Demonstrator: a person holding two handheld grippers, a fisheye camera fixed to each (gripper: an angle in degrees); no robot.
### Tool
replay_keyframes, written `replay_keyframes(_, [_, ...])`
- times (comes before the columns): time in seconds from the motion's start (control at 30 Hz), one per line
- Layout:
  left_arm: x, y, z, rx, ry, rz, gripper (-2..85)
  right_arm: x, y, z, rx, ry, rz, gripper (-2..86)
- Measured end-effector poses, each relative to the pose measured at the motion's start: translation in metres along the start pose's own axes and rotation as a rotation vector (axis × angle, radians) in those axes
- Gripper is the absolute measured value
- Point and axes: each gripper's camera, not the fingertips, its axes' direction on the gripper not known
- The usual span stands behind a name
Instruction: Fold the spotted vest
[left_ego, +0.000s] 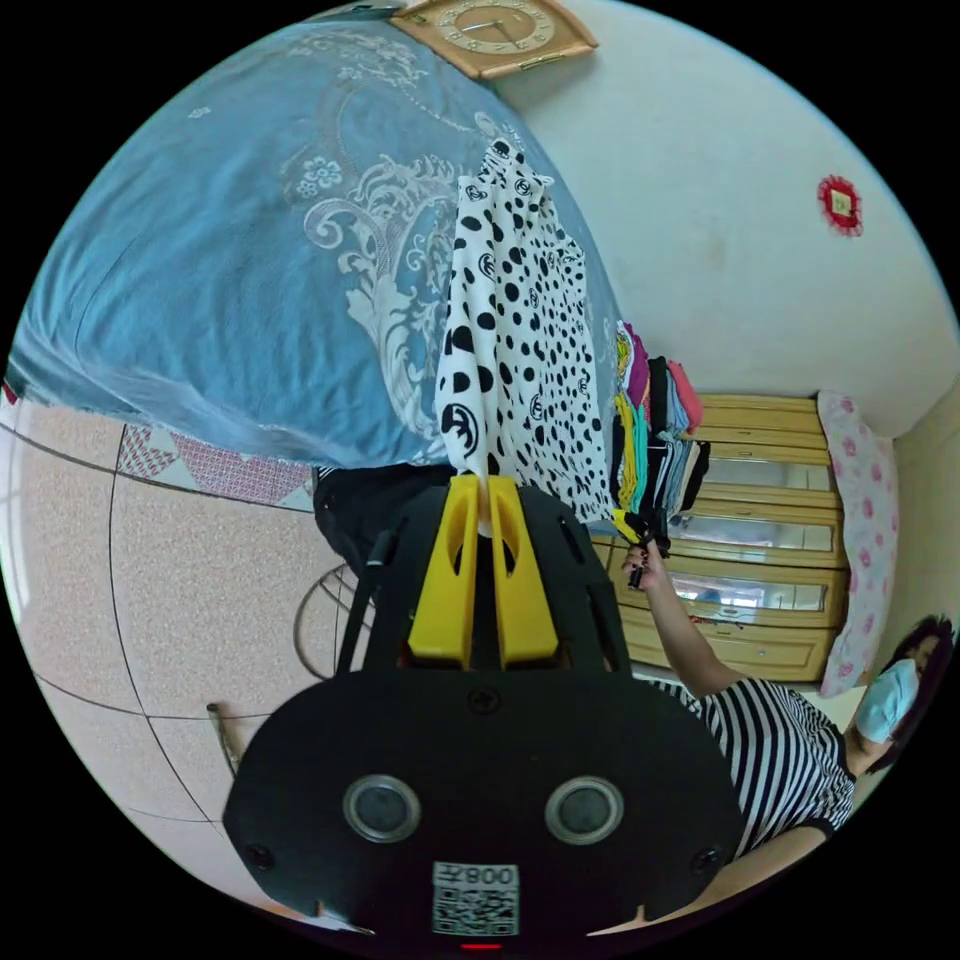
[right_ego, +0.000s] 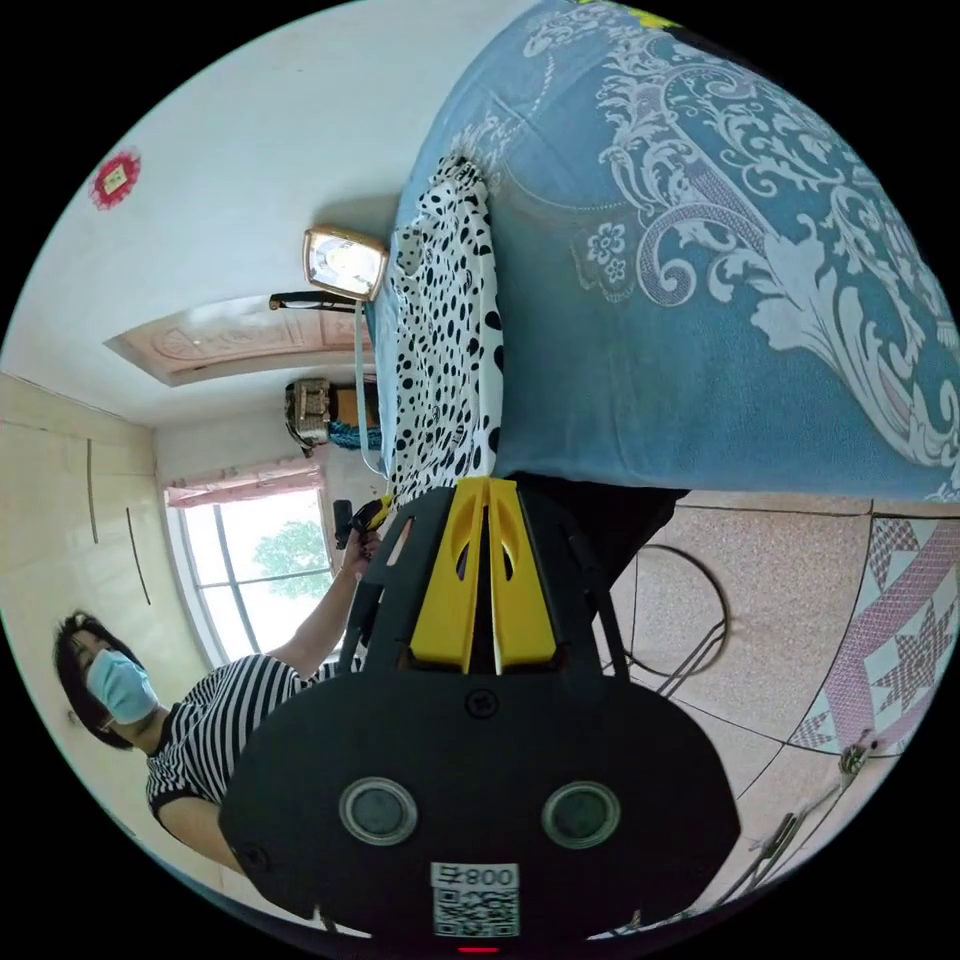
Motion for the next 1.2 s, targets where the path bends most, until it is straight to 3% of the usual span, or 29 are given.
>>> replay_keyframes(0.27, [-0.043, -0.010, -0.003, 0.000, -0.001, -0.030, 2.1, 0.018, -0.020, -0.002, -0.037, 0.050, 0.000, 0.1])
replay_keyframes(0.6, [-0.098, -0.053, -0.004, -0.014, -0.007, -0.076, 4.3, 0.073, -0.068, 0.003, -0.012, -0.046, 0.135, 0.6])
replay_keyframes(0.87, [-0.136, -0.087, -0.053, 0.151, 0.055, -0.122, 7.3, 0.088, -0.091, -0.031, 0.122, -0.136, 0.151, 2.4])
replay_keyframes(1.03, [-0.132, -0.177, -0.065, 0.182, 0.083, -0.030, 8.4, 0.062, -0.156, -0.052, 0.196, -0.127, 0.066, 4.9])
replay_keyframes(1.2, [-0.108, -0.305, -0.055, 0.172, 0.055, 0.112, 9.2, 0.003, -0.301, -0.043, 0.158, -0.064, -0.115, 6.5])
